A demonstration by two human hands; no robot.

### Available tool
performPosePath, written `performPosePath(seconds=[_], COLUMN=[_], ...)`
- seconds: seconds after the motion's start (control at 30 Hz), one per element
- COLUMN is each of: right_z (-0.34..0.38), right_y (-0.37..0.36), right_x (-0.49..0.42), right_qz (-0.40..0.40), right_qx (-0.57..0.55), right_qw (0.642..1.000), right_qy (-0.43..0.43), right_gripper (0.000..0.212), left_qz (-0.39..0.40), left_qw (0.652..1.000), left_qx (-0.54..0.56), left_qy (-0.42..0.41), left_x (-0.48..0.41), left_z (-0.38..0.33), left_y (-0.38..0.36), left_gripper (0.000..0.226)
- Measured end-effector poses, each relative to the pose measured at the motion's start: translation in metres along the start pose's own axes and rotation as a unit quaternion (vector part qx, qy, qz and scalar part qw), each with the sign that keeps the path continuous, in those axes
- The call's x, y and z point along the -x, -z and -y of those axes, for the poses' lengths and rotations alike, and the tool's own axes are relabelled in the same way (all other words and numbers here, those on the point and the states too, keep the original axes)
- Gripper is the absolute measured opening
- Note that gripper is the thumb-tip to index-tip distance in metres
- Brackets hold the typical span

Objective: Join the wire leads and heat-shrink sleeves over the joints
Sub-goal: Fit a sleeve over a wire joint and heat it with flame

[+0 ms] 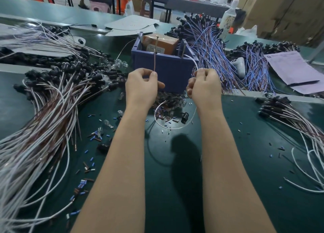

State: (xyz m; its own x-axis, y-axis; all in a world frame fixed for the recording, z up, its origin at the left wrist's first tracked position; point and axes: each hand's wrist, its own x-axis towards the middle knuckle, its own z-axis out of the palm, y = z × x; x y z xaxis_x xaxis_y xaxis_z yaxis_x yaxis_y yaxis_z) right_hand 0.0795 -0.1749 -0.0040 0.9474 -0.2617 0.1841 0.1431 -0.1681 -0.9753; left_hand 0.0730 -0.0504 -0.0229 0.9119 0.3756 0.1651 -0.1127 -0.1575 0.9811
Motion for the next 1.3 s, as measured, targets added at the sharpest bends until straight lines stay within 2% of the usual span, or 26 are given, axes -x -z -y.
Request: performPosePath(seconds=[0.17, 0.23, 0.33, 0.47, 0.53, 0.7, 0.83, 1.3], right_z=[0.001, 0.0, 0.002, 0.006, 0.005, 0.0, -0.001, 0.002], right_y=[-0.003, -0.002, 0.002, 0.007, 0.006, 0.0, -0.003, -0.002], right_x=[0.003, 0.003, 0.002, 0.001, 0.002, 0.004, 0.006, 0.009], right_qz=[0.052, 0.069, 0.04, -0.03, -0.043, -0.014, 0.009, 0.039], right_qx=[0.053, 0.088, 0.079, -0.017, -0.002, 0.108, 0.144, 0.135], right_qw=[0.997, 0.992, 0.994, 0.999, 0.999, 0.992, 0.985, 0.987], right_qy=[0.03, 0.052, 0.06, 0.027, 0.034, 0.07, 0.092, 0.082], right_gripper=[0.015, 0.019, 0.021, 0.018, 0.014, 0.009, 0.007, 0.008], left_qz=[-0.003, -0.004, -0.016, -0.037, -0.039, -0.023, -0.005, 0.008], left_qw=[1.0, 1.0, 1.0, 0.998, 0.998, 0.999, 0.999, 0.999], left_qx=[-0.008, -0.003, 0.019, 0.046, 0.047, 0.039, 0.051, 0.034], left_qy=[-0.004, -0.004, 0.002, 0.004, -0.008, -0.026, -0.017, -0.011], left_x=[0.001, 0.001, 0.0, 0.001, 0.003, 0.004, 0.005, 0.004], left_z=[0.001, 0.001, 0.0, -0.001, 0.0, 0.001, 0.0, -0.001], left_y=[-0.001, 0.0, 0.0, -0.001, -0.001, -0.002, -0.001, 0.0], left_gripper=[0.015, 0.015, 0.015, 0.01, 0.012, 0.01, 0.011, 0.013])
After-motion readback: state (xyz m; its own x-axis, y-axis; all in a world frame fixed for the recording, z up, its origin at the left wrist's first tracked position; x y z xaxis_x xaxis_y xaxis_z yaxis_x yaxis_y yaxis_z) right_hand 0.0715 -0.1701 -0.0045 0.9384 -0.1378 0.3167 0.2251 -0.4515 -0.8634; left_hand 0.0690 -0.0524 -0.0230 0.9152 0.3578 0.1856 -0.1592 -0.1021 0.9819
